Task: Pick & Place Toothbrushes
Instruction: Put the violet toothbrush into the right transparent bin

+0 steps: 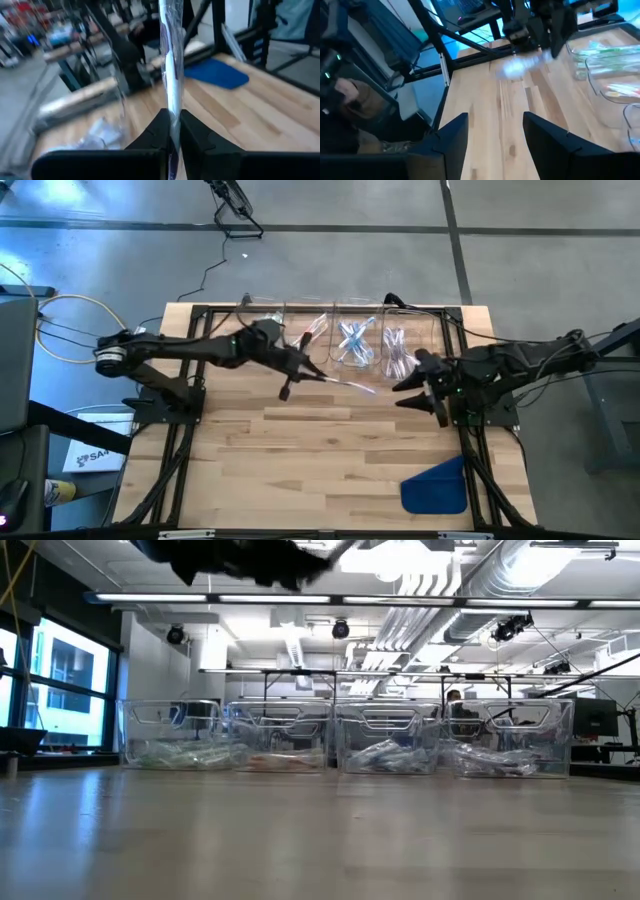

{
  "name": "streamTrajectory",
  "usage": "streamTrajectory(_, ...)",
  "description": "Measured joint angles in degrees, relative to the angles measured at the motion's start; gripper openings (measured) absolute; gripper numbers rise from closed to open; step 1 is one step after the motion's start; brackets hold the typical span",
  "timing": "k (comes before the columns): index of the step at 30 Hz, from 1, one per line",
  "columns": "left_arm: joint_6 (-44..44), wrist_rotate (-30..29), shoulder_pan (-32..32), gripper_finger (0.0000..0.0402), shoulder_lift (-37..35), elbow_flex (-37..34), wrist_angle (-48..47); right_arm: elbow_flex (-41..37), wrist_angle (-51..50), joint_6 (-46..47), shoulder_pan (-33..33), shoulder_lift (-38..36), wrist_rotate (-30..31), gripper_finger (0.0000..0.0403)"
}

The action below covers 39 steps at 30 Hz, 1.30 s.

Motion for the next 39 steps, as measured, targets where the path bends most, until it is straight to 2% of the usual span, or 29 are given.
streamTrajectory(4,0.01,0.35,-0.1,0.0015,-2.16,1.28,2.5,-0.04,-1.49,-3.37,-0.12,0.27,0.19,0.0183)
streamTrajectory(8,-1.11,0.34,-0.1,0.0015,-2.44,1.66,7.77,-0.05,0.8,-10.32,-1.24,3.87,8.54,0.0183)
streamTrajectory(11,-2.27,-1.23,-0.1,0.0015,-2.44,1.66,10.31,-0.07,7.75,-16.9,-1.72,8.31,14.53,0.0183)
streamTrajectory(15,-2.41,-2.3,-0.1,0.0015,-2.41,1.65,10.65,-0.07,20.0,-28.5,-1.63,15.05,16.78,0.0183)
streamTrajectory(18,-2.99,-1.98,-0.1,0.0015,-2.41,1.64,10.61,-0.07,27.36,-35.27,-1.61,19.14,23.35,0.0183)
streamTrajectory(21,-3.46,-1.92,-0.1,0.0015,-2.41,1.64,10.31,-0.07,32.48,-37.4,-1.86,21.87,29.48,0.0183)
streamTrajectory(26,-3.46,-0.43,-0.1,0.0015,-2.41,1.64,10.27,-0.09,37.0,-37.51,-2.4,24.51,28.65,0.0183)
streamTrajectory(29,-3.46,-0.35,-0.1,0.0015,-2.41,1.64,10.2,-0.11,39.89,-37.53,-2.4,24.92,25.99,0.0183)
streamTrajectory(34,-3.45,-0.35,-0.1,0.0015,-2.41,1.64,10.27,-0.11,43.02,-37.54,-2.4,24.78,25.31,0.018)
streamTrajectory(39,-3.05,-0.46,-0.1,0.0015,-2.39,1.64,10.14,-0.11,44.29,-37.55,-2.4,24.76,25.12,0.014)
